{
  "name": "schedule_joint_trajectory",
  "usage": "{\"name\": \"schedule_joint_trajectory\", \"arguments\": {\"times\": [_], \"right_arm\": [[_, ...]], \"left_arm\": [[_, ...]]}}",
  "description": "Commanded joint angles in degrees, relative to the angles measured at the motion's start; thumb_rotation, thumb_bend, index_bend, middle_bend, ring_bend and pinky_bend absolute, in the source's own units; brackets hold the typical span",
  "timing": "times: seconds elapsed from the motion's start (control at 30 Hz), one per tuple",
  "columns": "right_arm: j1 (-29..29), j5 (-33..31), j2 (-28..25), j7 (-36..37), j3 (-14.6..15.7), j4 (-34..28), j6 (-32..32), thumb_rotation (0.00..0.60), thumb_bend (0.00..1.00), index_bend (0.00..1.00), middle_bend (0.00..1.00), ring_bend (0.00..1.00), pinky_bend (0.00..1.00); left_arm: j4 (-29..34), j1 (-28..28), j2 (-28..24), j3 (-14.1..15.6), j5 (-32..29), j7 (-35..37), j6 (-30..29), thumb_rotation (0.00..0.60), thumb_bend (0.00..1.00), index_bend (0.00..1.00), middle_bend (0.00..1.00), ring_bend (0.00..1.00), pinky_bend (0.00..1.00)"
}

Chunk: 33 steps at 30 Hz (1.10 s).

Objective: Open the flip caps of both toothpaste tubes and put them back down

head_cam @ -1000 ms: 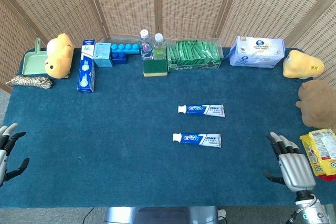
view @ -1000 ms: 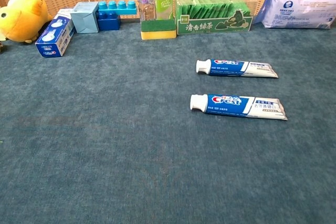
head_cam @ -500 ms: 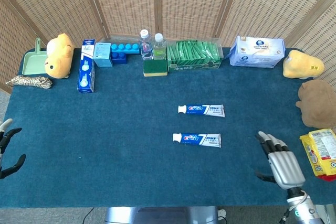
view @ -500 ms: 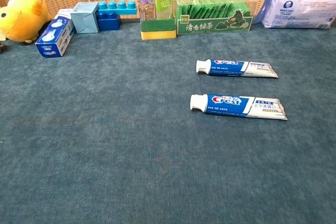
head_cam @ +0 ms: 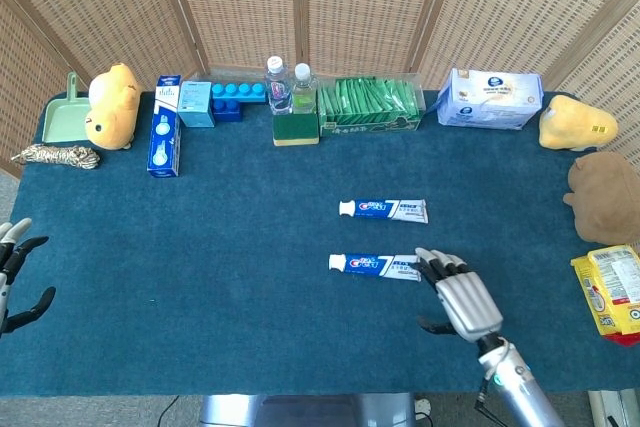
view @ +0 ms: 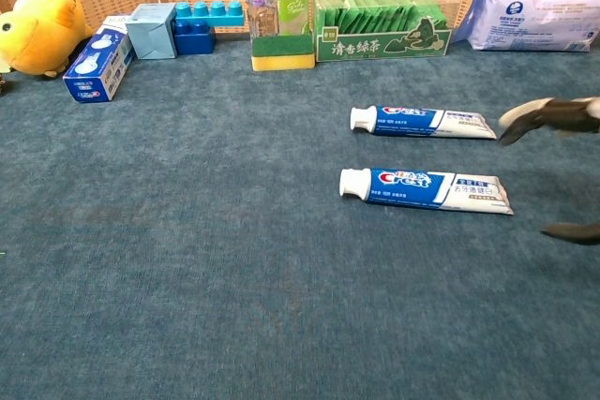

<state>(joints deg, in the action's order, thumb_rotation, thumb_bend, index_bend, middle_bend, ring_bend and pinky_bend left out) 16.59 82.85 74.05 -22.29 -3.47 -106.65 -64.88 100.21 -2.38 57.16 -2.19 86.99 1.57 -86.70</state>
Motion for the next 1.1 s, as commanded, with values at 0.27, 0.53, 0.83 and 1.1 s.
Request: {"name": "schedule_joint_trajectory", "arguments": {"times": [0.27,0.53,0.83,1.1], "right_arm": [[8.65,-19.02,7.74,-15.36,-4.83,0.58,6.06,0.447,0.27,0.21,0.14,0.13,0.22],[13.16,-25.6,11.54,-20.92,-5.86,2.34,5.86,0.422,0.26,0.22,0.14,0.12,0.22],[17.02,-30.75,15.58,-24.89,-6.0,5.83,3.97,0.425,0.26,0.24,0.14,0.12,0.23],[19.56,-33.71,16.59,-25.62,-6.02,7.88,3.65,0.423,0.27,0.29,0.14,0.11,0.23]], "left_arm": [[-1.84,-1.56,1.24,-0.52,-0.88,0.89,2.1,0.6,0.29,0.19,0.09,0.05,0.0],[-2.75,-2.32,1.87,-0.7,-1.11,1.27,2.9,0.6,0.29,0.19,0.08,0.05,0.0],[-3.77,-2.44,2.15,-0.6,-1.32,2.17,2.95,0.6,0.29,0.19,0.08,0.05,0.0],[-4.39,-2.48,2.43,-0.46,-1.39,2.82,2.95,0.6,0.29,0.19,0.08,0.05,0.0]]}}
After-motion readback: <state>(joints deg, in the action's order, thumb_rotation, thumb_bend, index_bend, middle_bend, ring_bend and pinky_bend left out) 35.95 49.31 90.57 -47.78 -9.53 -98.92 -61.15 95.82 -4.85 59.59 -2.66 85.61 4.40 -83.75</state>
